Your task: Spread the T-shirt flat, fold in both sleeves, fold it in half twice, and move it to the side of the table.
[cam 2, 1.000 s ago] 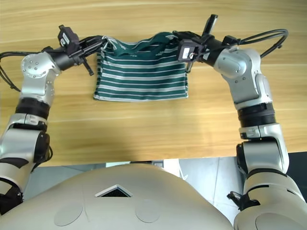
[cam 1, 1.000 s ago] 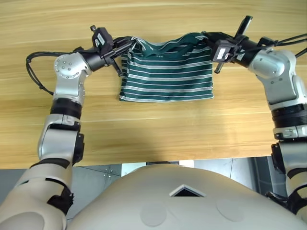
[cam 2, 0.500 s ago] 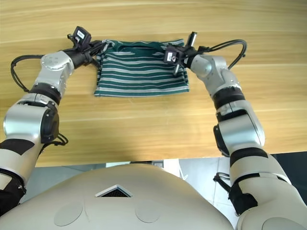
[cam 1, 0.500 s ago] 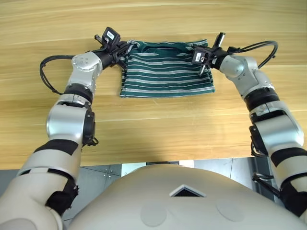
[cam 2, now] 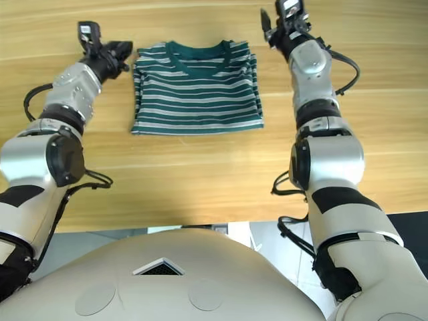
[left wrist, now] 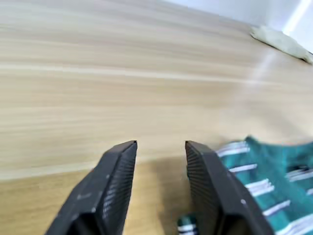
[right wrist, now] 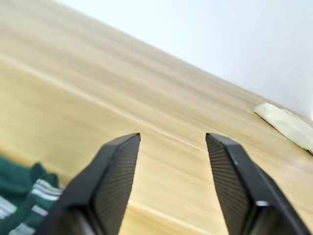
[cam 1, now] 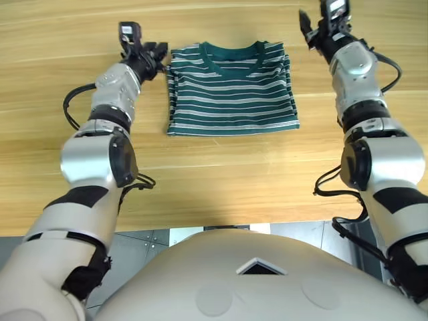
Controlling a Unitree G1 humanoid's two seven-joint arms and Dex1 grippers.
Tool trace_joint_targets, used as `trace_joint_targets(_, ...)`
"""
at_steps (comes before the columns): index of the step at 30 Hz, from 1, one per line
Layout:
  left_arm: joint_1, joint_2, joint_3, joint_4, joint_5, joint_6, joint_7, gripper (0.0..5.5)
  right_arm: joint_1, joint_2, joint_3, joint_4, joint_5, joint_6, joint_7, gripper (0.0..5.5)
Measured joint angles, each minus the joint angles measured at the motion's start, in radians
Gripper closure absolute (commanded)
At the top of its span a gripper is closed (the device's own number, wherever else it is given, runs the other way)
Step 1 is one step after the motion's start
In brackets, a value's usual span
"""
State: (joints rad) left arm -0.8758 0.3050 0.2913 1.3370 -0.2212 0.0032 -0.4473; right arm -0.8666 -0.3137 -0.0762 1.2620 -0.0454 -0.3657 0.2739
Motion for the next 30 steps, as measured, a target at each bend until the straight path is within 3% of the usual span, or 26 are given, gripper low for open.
trace_joint_targets(3, -0.004, 0.009, 0.045, -0.005, -0.015, -0.086, 0.005, 3.44, 0.01, -0.005, 0.001, -0.018, 0.011, -0.05, 0.054, 2.02)
trace_joint_targets(6, -0.01, 0.007, 0.073, -0.04, -0.031, -0.199, -0.077, 3.44, 0.126, -0.041, 0.095, -0.149, -0.041, -0.206, 0.214, 1.4)
trace_joint_targets(11, -0.004, 0.023, 0.12, -0.054, -0.072, -0.271, -0.134, 3.44, 0.435, -0.188, 0.256, -0.439, -0.119, -0.313, 0.481, 0.62)
trace_joint_targets(14, 0.017, 0.029, 0.126, -0.056, -0.078, -0.295, -0.149, 3.44, 0.514, -0.27, 0.296, -0.574, -0.139, -0.333, 0.515, 0.15)
trace_joint_targets(20, 0.063, 0.031, 0.129, -0.076, -0.081, -0.346, -0.198, 3.44, 0.585, -0.337, 0.365, -0.746, -0.195, -0.32, 0.461, 0.12)
trace_joint_targets(25, 0.079, 0.036, 0.122, -0.089, -0.086, -0.367, -0.217, 3.44, 0.844, -0.315, 0.601, -1.215, 0.157, -0.268, 0.711, 0.12)
trace_joint_targets(30, 0.095, 0.016, 0.105, -0.131, -0.08, -0.425, -0.291, 3.44, 0.803, -0.257, 0.568, -1.415, 0.383, -0.17, 0.727, 0.12)
